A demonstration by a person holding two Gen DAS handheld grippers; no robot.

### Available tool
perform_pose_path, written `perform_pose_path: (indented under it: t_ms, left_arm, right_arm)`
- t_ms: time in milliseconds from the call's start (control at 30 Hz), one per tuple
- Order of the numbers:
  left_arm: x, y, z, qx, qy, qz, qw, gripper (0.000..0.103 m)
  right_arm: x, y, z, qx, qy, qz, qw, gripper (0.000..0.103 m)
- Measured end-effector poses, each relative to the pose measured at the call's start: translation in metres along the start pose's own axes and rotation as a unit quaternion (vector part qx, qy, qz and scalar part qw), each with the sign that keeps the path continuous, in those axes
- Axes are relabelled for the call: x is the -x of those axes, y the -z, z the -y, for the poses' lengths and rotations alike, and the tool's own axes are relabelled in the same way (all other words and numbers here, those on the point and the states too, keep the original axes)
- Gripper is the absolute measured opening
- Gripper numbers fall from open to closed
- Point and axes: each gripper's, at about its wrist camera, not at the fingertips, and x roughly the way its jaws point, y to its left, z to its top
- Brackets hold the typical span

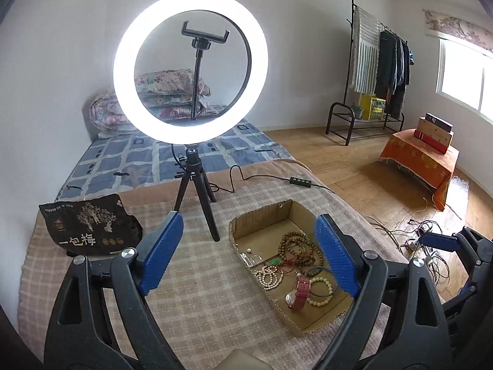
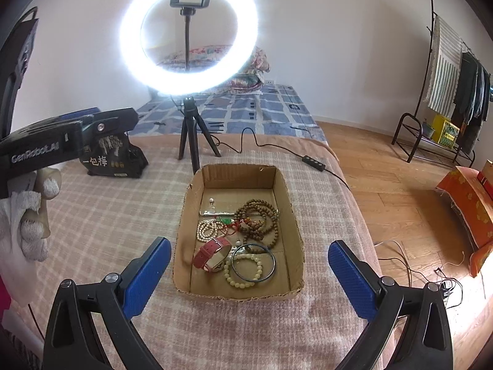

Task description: Organize jewelry

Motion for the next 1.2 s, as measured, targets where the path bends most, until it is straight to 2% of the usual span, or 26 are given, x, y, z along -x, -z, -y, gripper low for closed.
perform_pose_path:
  t_ms: [233, 433, 767, 900, 1200]
  left_arm:
    - [0.041, 0.009, 0.000, -0.017, -0.014, -0.002, 0.9998, 0.091]
    - [0.072, 0.022, -0.002, -0.013, -0.019, -0.001, 0.9997, 0.097]
    - [0.093, 0.046, 0.005, -0.030, -0.029, -0.015, 0.9990, 0.097]
    - [0.102, 0.048, 0.000, -0.014, -0.036, -0.010, 0.9992, 0.103]
    - [0.115, 0.048, -0.002, -0.013, -0.044, 0.005, 0.9989, 0.103]
  right_arm:
    - [0.032, 0.002, -0.003, -0.006, 0.016, 0.013, 1.000, 0.103]
    - [0.049, 0.008, -0.009, -0.002, 0.031, 0.010, 0.999, 0.103]
    - [0.065, 0.020, -0.013, -0.004, 0.065, 0.025, 0.998, 0.103]
    - [0.064, 0.024, -0.009, -0.012, 0.073, 0.026, 0.997, 0.103]
    - [0.070, 0.027, 0.001, -0.034, 0.083, 0.038, 0.995, 0.103]
